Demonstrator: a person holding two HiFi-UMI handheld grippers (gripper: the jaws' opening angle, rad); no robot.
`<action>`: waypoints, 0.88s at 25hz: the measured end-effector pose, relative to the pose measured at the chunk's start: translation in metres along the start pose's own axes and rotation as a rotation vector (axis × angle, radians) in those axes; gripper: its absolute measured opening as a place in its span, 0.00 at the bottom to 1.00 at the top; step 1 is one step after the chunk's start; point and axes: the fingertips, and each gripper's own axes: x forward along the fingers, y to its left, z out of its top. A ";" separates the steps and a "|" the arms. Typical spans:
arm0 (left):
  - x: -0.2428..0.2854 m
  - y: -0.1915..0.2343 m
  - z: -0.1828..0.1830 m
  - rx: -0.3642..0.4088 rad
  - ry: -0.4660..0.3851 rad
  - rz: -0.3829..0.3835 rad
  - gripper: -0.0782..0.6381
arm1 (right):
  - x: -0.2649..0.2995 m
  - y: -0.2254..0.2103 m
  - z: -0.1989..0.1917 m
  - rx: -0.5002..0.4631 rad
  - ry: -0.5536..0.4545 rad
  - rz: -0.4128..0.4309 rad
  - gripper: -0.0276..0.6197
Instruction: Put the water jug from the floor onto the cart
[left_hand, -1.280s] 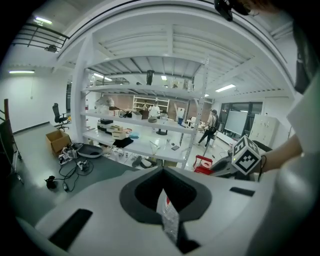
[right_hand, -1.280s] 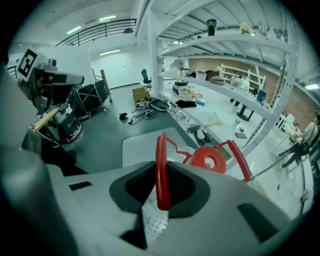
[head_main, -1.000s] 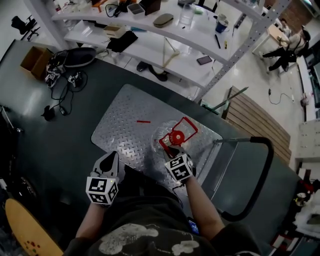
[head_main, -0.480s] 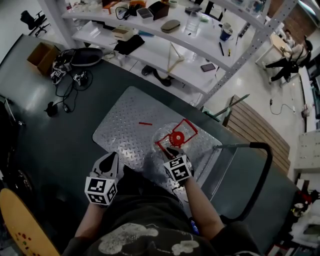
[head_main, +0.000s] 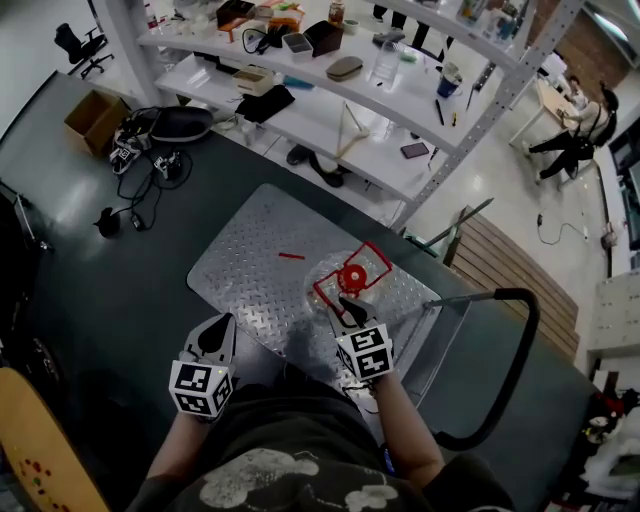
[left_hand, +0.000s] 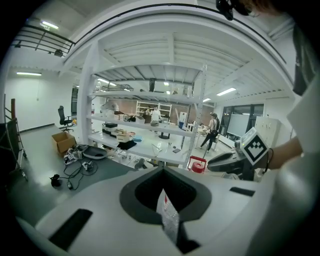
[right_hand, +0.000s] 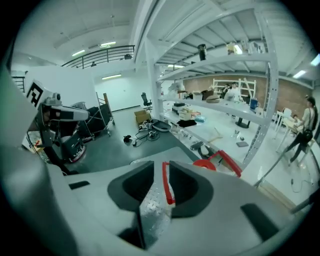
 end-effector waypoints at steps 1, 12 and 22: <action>-0.003 -0.001 -0.001 0.007 0.000 -0.004 0.11 | -0.005 0.001 0.002 0.007 -0.019 -0.007 0.17; -0.062 -0.010 -0.031 -0.024 -0.024 -0.042 0.11 | -0.052 0.071 0.023 0.053 -0.138 -0.003 0.03; -0.162 -0.015 -0.039 -0.035 -0.122 -0.094 0.11 | -0.103 0.186 0.005 -0.022 -0.166 0.017 0.03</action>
